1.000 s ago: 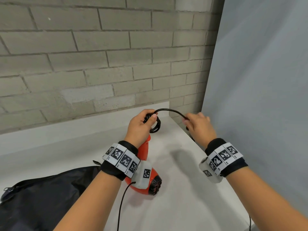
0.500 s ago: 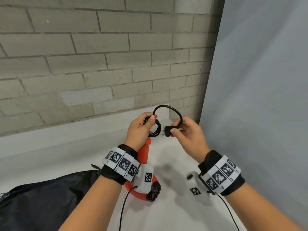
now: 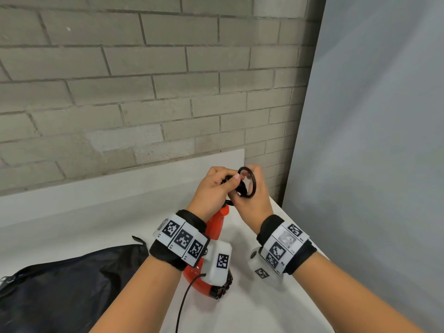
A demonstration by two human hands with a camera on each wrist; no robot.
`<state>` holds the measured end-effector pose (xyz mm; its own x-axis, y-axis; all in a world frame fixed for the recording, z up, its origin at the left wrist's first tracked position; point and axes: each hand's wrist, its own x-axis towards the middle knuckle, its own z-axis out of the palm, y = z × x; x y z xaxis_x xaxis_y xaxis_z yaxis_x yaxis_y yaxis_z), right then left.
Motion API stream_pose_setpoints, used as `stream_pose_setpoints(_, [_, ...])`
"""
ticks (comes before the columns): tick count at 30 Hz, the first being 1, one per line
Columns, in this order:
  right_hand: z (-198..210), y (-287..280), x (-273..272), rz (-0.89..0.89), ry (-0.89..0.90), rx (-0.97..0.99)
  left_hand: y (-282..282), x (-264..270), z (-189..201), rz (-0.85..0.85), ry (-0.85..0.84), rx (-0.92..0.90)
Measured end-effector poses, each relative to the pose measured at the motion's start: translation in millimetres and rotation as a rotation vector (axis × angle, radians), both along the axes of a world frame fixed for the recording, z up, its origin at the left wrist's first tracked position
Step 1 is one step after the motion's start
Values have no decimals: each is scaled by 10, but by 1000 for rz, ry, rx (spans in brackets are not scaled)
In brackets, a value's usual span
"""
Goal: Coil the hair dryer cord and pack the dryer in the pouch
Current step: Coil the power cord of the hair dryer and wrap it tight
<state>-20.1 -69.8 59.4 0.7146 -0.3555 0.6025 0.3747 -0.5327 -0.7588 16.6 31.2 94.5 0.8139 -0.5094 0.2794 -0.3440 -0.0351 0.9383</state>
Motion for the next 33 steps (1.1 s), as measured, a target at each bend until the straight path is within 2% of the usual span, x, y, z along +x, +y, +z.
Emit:
stream_pose_setpoints(4, [-43, -111, 105, 139, 182, -88, -27, -6, -25, -14, -29, -13])
stream_pose_setpoints(6, [-60, -197, 88, 180, 208, -109, -19, 10, -26, -30, 20, -49])
stream_pose_setpoints(8, [-117, -294, 18, 192, 253, -273, 0, 39, -12, -19, 81, -94])
stream_pose_setpoints(11, [-340, -481, -55, 124, 453, -499, 48, 98, 9, 32, 95, -118])
stream_pose_setpoints(13, [-472, -600, -63, 64, 565, -448, 54, 113, 18, 16, 109, -117])
stream_pose_setpoints(15, [-481, -633, -63, 62, 602, -366, 46, 102, 13, 6, 114, -102])
stream_pose_setpoints(20, [-229, -554, -71, 141, 485, -198, 33, 27, 15, 22, 119, -142])
stream_pose_setpoints(24, [-68, -586, -137, 164, 501, -275, 127, 58, 19, 19, 91, -127])
stream_pose_setpoints(27, [21, -664, -110, -8, 453, -332, 174, 88, 1, 0, 77, -56])
stream_pose_setpoints(31, [286, -637, -124, -242, 293, -445, 161, 81, 4, -17, 105, -40])
stream_pose_setpoints(33, [434, -544, -170, -305, 193, -534, 149, 80, 4, -11, 98, -28])
